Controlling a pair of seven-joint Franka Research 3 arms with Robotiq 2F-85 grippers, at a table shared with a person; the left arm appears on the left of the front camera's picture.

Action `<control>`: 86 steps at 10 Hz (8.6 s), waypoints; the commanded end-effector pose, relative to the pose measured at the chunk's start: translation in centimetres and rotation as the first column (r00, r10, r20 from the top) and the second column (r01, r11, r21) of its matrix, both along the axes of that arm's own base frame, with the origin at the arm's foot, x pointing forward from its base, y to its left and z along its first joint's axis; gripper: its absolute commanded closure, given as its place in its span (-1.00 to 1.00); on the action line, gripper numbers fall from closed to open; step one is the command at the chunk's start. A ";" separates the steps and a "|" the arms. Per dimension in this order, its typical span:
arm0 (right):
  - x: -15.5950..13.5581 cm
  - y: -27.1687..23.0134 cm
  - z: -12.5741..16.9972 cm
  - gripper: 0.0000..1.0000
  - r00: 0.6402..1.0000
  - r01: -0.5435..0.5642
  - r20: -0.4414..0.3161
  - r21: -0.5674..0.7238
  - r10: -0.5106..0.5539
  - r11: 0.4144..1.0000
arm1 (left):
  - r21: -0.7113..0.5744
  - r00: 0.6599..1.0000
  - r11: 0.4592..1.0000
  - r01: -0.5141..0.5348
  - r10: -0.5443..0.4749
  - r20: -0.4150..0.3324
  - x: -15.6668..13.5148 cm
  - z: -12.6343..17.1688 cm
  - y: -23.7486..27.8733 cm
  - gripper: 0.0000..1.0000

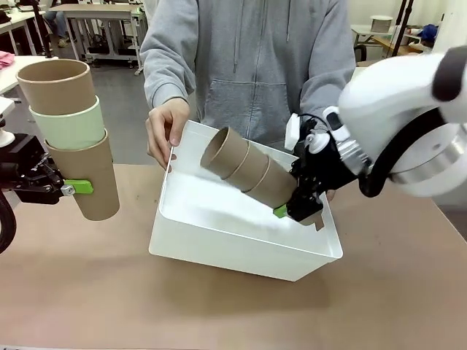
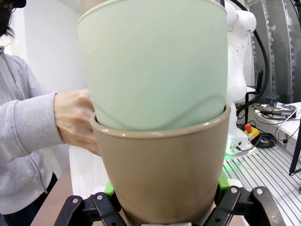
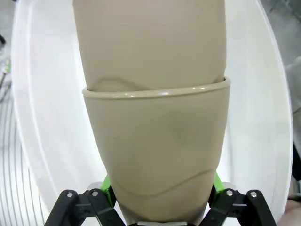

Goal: Stack the cups and store them in the basket.
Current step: Place the stack of Reusable plastic cups into the Pantry Basket.

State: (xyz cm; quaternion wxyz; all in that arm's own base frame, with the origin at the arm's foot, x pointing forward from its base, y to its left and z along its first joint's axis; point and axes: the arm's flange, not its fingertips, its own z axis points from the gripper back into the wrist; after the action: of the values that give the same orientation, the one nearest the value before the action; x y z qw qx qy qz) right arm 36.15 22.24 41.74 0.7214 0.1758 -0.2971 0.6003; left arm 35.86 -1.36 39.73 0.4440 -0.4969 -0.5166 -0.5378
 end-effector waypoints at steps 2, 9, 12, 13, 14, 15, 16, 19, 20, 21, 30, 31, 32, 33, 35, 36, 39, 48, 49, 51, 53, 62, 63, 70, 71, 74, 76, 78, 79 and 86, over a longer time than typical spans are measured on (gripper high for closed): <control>2.2 2.5 -1.2 -0.68 0.998 0.038 -0.043 -0.070 -0.041 0.997 | -0.004 1.000 1.000 0.002 -0.002 -0.007 -0.2 0.5 0.0 -0.73; 3.0 6.5 -6.6 -0.68 0.996 0.018 -0.081 -0.192 -0.034 0.981 | -0.004 1.000 1.000 0.002 -0.002 -0.007 -0.2 0.5 0.0 -0.73; 3.4 7.6 -6.4 -1.00 0.996 0.020 -0.086 -0.205 -0.038 0.979 | -0.004 1.000 1.000 0.002 -0.002 -0.007 -0.2 0.5 0.0 -0.73; 3.1 7.2 -5.3 -1.00 0.996 0.018 -0.079 -0.183 -0.033 0.983 | -0.004 1.000 1.000 0.002 -0.002 -0.007 -0.2 0.5 0.0 -0.73; 2.5 6.3 -4.0 -1.00 0.997 0.017 -0.068 -0.150 -0.028 0.988 | -0.004 1.000 1.000 0.002 -0.002 -0.007 -0.2 0.5 0.0 -0.73; 2.1 4.7 -2.3 -1.00 0.998 0.012 -0.065 -0.112 -0.020 0.994 | -0.004 1.000 1.000 0.002 -0.002 -0.007 -0.2 0.5 0.0 -0.73; 2.0 2.8 -0.6 -1.00 0.997 0.012 -0.076 -0.068 -0.017 0.998 | -0.004 1.000 1.000 0.002 -0.002 -0.007 -0.2 0.5 0.0 -0.73; 1.2 -3.2 3.9 -1.00 0.994 0.003 -0.110 0.080 0.006 0.997 | -0.004 1.000 1.000 0.002 -0.002 -0.007 -0.2 0.5 0.0 -0.73; 0.8 -5.2 5.2 -1.00 0.994 0.005 -0.112 0.121 0.008 0.993 | -0.004 1.000 1.000 0.002 -0.002 -0.007 -0.2 0.5 0.0 -0.73; 0.5 -7.5 6.5 -1.00 0.994 0.012 -0.112 0.149 0.005 0.989 | -0.004 1.000 1.000 0.002 -0.002 -0.007 -0.2 0.5 0.0 -0.73; -1.0 -22.0 10.6 -1.00 0.996 0.019 -0.090 0.290 0.008 0.957 | -0.004 1.000 1.000 0.002 -0.002 -0.007 -0.2 0.5 0.0 -0.73; -1.0 -22.0 10.6 -1.00 0.996 0.019 -0.090 0.290 0.008 0.957 | -0.004 1.000 1.000 0.002 -0.002 -0.007 -0.2 0.5 0.0 -0.73; -1.0 -22.0 10.6 -1.00 0.996 0.019 -0.090 0.290 0.008 0.957 | -0.004 1.000 1.000 0.002 -0.002 -0.007 -0.2 0.5 0.0 -0.73; -1.0 -22.0 10.6 -1.00 0.996 0.019 -0.090 0.290 0.008 0.957 | -0.004 1.000 1.000 0.002 -0.002 -0.007 -0.2 0.5 0.0 -0.73; -1.0 -22.0 10.6 -1.00 0.996 0.019 -0.090 0.290 0.008 0.957 | -0.004 1.000 1.000 0.002 -0.002 -0.007 -0.2 0.5 0.0 -0.73; -1.0 -22.0 10.6 -1.00 0.996 0.019 -0.090 0.290 0.008 0.957 | -0.004 1.000 1.000 0.002 -0.002 -0.007 -0.2 0.5 0.0 -0.73; -1.0 -22.0 10.6 -1.00 0.996 0.019 -0.090 0.290 0.008 0.957 | -0.004 1.000 1.000 0.002 -0.002 -0.007 -0.2 0.5 0.0 -0.73; -1.0 -22.0 10.6 -1.00 0.996 0.019 -0.090 0.290 0.008 0.957 | -0.004 1.000 1.000 0.002 -0.002 -0.007 -0.2 0.5 0.0 -0.73; -1.0 -22.0 10.6 -1.00 0.996 0.019 -0.090 0.290 0.008 0.957 | -0.004 1.000 1.000 0.002 -0.002 -0.007 -0.2 0.5 0.0 -0.73; -1.0 -22.0 10.6 -1.00 0.996 0.019 -0.090 0.290 0.008 0.957 | -0.004 1.000 1.000 0.002 -0.002 -0.007 -0.2 0.5 0.0 -0.73; -1.0 -22.0 10.6 -1.00 0.996 0.019 -0.090 0.290 0.008 0.957 | 0.001 1.000 1.000 -0.001 0.001 0.000 0.0 0.0 0.0 -0.73; -1.0 -22.0 10.6 -1.00 0.996 0.019 -0.090 0.290 0.008 0.957 | 0.594 0.983 0.785 -0.177 0.175 0.062 -2.3 19.7 -19.1 -0.73; -1.0 -22.0 10.6 -1.00 0.996 0.019 -0.090 0.290 0.008 0.957 | 0.631 0.979 0.751 -0.192 0.189 0.073 -1.7 18.9 -21.9 -0.73; -1.0 -22.0 10.6 -1.00 0.996 0.019 -0.090 0.290 0.008 0.957 | 0.780 0.963 0.573 -0.252 0.226 0.145 4.7 13.6 -27.1 -0.73; -1.0 -22.0 10.6 -1.00 0.996 0.019 -0.090 0.290 0.008 0.957 | 0.794 0.964 0.558 -0.241 0.231 0.130 5.4 12.4 -27.7 -0.73; -1.0 -22.0 10.6 -1.00 0.996 0.019 -0.090 0.290 0.008 0.957 | 0.832 0.957 0.493 -0.253 0.255 0.140 6.0 8.8 -30.1 -0.73; -1.0 -22.0 10.6 -1.00 0.996 0.019 -0.090 0.290 0.008 0.957 | 0.850 0.955 0.460 -0.255 0.256 0.148 6.4 6.9 -31.3 -0.73; -1.0 -22.0 10.6 -1.00 0.996 0.019 -0.090 0.290 0.008 0.957 | 0.869 0.956 0.432 -0.243 0.261 0.138 7.2 4.8 -31.9 -0.73; -1.0 -22.0 10.6 -1.00 0.996 0.019 -0.090 0.290 0.008 0.957 | 0.874 0.957 0.421 -0.242 0.253 0.143 7.4 4.1 -32.1 -0.73; -1.0 -22.0 10.6 -1.00 0.996 0.019 -0.090 0.290 0.008 0.957 | 0.866 0.978 0.468 -0.174 0.188 0.095 6.2 5.3 -32.5 -1.00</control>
State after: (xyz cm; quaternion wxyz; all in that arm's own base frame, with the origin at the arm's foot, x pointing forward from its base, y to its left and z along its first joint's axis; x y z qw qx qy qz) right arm 35.22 0.10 52.33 0.6998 0.2988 -0.3454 0.5492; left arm 42.52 -34.64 43.53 0.6951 -0.1358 -0.2205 -0.6706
